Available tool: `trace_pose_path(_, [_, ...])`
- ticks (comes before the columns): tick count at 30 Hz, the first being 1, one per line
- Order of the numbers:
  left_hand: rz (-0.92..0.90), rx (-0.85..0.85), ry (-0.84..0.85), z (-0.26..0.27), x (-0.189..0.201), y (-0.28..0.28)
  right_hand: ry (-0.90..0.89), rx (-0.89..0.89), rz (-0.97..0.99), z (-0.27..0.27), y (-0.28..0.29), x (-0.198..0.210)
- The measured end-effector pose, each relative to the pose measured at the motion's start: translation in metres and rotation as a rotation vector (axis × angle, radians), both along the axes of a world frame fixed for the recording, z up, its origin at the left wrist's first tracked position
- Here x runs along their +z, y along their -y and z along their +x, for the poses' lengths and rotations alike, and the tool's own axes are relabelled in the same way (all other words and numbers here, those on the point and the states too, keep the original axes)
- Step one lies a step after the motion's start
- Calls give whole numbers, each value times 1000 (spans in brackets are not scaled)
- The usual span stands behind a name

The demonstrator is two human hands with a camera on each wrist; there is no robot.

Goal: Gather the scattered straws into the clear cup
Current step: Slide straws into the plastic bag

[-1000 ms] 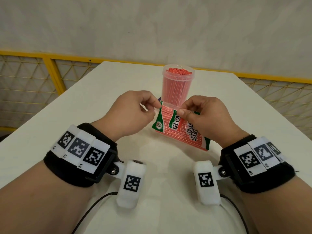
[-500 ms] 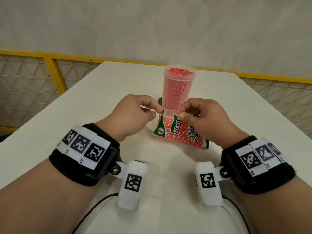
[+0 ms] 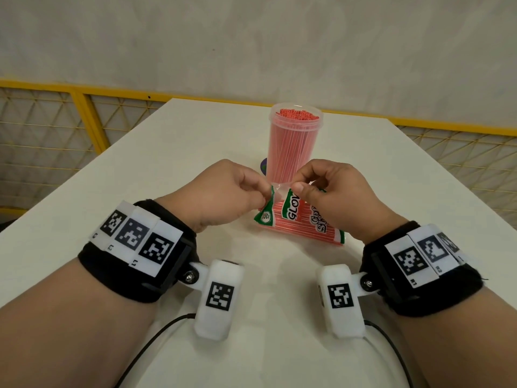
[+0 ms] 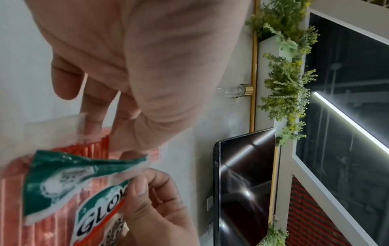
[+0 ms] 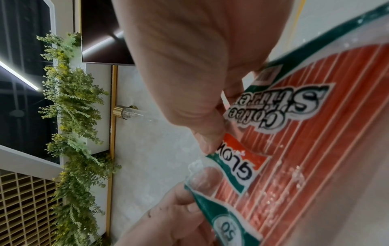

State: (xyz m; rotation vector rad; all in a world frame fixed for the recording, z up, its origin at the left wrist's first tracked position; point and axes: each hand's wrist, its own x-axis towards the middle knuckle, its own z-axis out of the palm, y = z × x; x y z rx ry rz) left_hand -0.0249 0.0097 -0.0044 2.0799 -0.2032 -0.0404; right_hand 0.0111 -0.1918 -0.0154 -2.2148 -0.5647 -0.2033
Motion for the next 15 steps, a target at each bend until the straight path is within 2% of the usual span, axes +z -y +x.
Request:
trace_pose_path(3, [-3, -78, -41, 0, 0, 0, -21, 26, 4, -3, -1, 2])
trace_pose_path(6, [1, -49, 2, 0, 0, -3, -73, 66, -27, -5, 1, 7])
trace_pose_path(10, [25, 24, 57, 2, -1, -3, -202, 141, -280, -7, 5, 10])
trace_pose_path(12, [120, 4, 71, 2, -2, -2, -213, 148, -352, -8, 4, 9])
trace_pose_path(15, [357, -83, 130, -1, -1, 0, -150, 127, -391, -8, 2, 9])
